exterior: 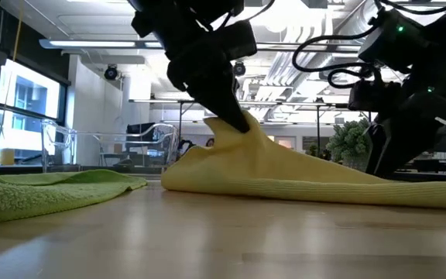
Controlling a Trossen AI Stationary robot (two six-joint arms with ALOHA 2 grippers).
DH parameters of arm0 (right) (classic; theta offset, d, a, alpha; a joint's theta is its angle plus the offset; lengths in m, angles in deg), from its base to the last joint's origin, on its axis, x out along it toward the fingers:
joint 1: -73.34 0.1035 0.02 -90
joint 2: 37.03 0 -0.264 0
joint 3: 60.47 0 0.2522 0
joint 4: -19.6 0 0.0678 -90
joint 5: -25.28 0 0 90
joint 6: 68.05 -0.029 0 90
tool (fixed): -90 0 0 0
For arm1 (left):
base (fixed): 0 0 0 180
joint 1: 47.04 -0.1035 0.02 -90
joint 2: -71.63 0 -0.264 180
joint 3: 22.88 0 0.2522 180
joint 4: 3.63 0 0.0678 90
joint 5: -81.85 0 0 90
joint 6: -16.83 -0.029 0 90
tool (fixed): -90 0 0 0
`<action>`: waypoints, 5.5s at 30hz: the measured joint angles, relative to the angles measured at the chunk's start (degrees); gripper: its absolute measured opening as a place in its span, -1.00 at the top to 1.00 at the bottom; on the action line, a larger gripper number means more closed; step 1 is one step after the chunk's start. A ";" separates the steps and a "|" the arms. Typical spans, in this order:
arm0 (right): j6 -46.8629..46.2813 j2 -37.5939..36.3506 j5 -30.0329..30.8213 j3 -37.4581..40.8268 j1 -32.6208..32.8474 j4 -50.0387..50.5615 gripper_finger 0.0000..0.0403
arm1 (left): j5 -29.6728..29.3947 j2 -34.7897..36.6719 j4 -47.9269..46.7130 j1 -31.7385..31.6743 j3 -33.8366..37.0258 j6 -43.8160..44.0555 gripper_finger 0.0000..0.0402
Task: Roll microfiber towels into tight, uniform cylinder then place into a basket
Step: Fold the yellow towel, then roll the yellow towel
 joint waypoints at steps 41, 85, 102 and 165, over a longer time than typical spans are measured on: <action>-8.76 0.72 -4.77 -0.04 1.18 -7.45 0.99 | -10.91 0.00 0.36 -0.14 0.00 -1.65 1.00; -34.48 21.45 20.81 -26.12 33.11 12.16 1.00 | -20.98 2.47 -11.10 13.20 0.00 5.82 1.00; -41.90 20.83 21.84 -26.05 27.69 27.32 1.00 | -18.43 -4.28 -1.08 2.62 0.02 2.28 1.00; -48.99 20.57 20.89 -14.78 25.33 10.67 0.42 | -15.73 -3.67 -17.42 2.62 -5.56 11.45 0.43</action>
